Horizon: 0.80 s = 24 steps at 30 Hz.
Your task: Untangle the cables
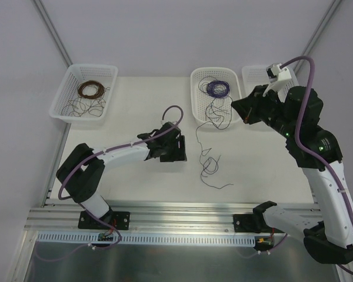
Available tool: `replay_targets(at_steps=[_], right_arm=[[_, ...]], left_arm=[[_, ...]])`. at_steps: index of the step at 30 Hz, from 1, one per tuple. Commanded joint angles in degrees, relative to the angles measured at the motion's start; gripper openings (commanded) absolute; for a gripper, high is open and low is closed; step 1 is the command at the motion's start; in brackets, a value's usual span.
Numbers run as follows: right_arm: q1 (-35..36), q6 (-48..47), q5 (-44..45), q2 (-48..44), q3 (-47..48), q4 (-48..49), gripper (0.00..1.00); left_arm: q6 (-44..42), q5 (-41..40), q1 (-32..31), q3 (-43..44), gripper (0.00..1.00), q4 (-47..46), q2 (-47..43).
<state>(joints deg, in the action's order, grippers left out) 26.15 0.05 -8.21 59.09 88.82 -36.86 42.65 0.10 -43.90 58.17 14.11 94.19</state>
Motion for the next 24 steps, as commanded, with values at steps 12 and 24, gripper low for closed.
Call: replay_targets(at_steps=[12, 24], right_arm=[[0.30, 2.84, 0.82, 0.59, 5.58, 8.65, 0.01], [0.30, 2.85, 4.07, -0.99, 8.57, 9.18, 0.01]], left_arm=[[4.80, 1.93, -14.01, -0.78, 0.69, -20.34, 3.97], [8.58, 0.43, -14.81, 3.18, 0.41, -20.52, 13.65]])
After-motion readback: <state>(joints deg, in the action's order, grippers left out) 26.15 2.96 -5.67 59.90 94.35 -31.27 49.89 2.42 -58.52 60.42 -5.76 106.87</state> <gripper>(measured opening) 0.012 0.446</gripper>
